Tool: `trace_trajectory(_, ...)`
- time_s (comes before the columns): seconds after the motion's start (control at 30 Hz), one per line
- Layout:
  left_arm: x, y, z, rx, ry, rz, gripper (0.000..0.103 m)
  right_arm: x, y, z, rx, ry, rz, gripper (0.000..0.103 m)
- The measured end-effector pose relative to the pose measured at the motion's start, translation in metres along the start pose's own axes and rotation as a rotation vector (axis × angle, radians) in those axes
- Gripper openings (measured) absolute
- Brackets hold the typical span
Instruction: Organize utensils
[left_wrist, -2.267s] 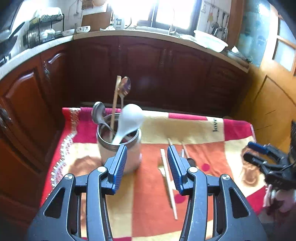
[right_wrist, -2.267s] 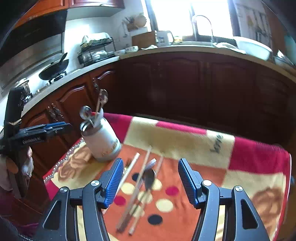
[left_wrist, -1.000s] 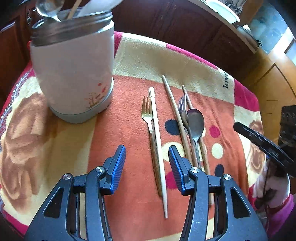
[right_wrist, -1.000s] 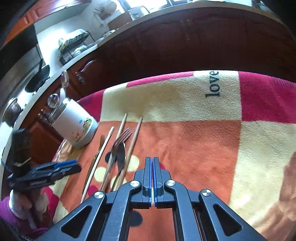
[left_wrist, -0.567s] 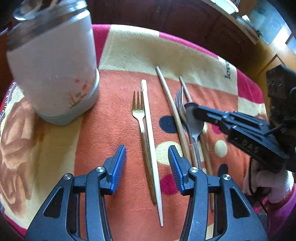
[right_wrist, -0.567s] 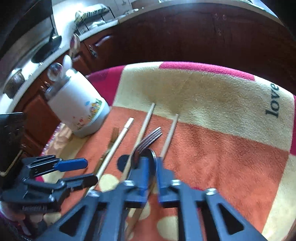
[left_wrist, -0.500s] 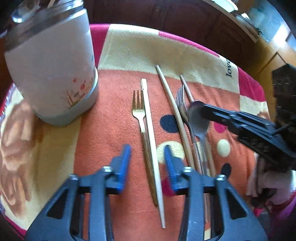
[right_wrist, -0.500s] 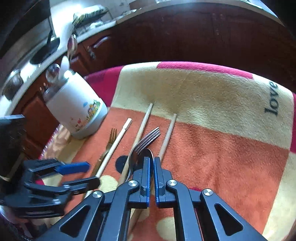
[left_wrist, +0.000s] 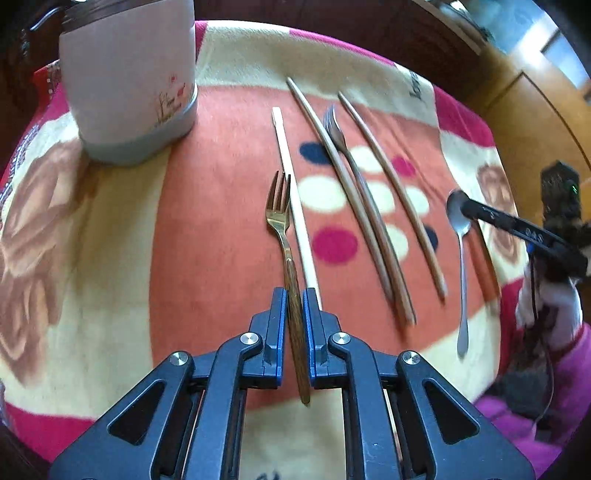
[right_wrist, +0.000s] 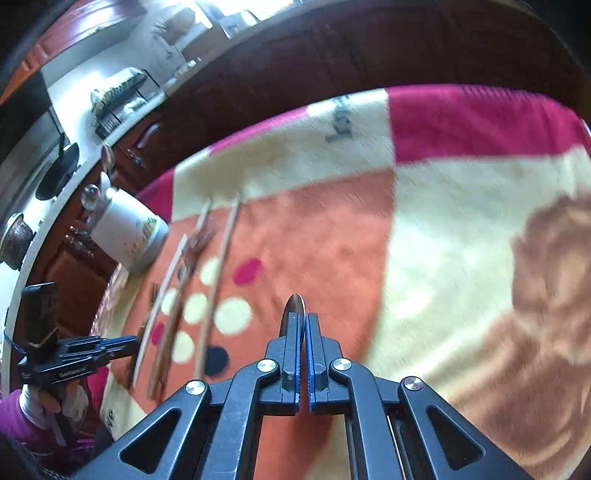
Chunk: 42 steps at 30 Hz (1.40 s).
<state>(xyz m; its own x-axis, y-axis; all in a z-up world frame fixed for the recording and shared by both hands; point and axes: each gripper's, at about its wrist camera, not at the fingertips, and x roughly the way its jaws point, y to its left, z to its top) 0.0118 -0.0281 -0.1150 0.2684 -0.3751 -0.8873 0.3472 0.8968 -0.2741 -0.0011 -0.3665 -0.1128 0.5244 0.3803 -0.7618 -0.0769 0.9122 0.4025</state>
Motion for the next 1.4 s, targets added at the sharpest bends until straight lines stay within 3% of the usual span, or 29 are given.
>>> trace_trajectory(0.03,-0.002,0.0,-0.001,0.008,0.004,0.001,0.01,0.001,-0.003,-0.002,0.0,0.01,0.001,0.004)
trace_trajectory(0.1,-0.008,0.002,0.0,0.026,-0.003,0.004,0.025,-0.001,-0.005,-0.004,-0.001,0.008,0.024,0.008)
trace_trajectory(0.17,-0.014,0.007,0.006,0.026,-0.032,0.016,0.033,-0.005,-0.007,-0.003,-0.004,0.006,0.027,0.018)
trace_trajectory(0.37,-0.008,0.015,0.041,0.11,-0.104,0.037,0.034,0.0,-0.006,-0.001,-0.02,0.017,0.033,0.019)
trace_trajectory(0.57,0.021,0.016,0.068,0.195,-0.028,-0.08,0.033,0.005,-0.008,0.0,-0.024,0.02,0.106,0.019)
trace_trajectory(0.67,0.029,0.017,0.072,0.228,-0.007,-0.102,0.033,0.006,-0.009,-0.001,-0.039,0.03,0.132,0.019)
trace_trajectory(0.77,0.031,0.016,0.077,0.256,0.007,-0.127,0.031,0.007,-0.013,0.0,-0.029,0.036,0.169,0.019)
trace_trajectory(0.8,0.031,0.017,0.077,0.262,0.01,-0.131,0.022,0.008,-0.015,0.001,-0.026,0.037,0.18,0.019)
trace_trajectory(0.9,0.031,0.016,0.076,0.278,0.024,-0.155,0.01,0.011,-0.018,0.002,-0.011,0.035,0.203,0.019)
trace_trajectory(0.97,0.028,0.016,0.073,0.28,0.023,-0.15,0.007,0.012,-0.016,0.002,-0.02,0.033,0.202,0.018)
trace_trajectory(1.07,0.023,0.017,0.066,0.273,0.007,-0.117,0.003,0.015,-0.01,0.003,-0.046,0.032,0.164,0.005)
trace_trajectory(1.4,-0.03,0.028,0.048,0.129,-0.137,-0.097,0.0,-0.022,0.023,0.01,-0.126,-0.083,0.096,0.002)
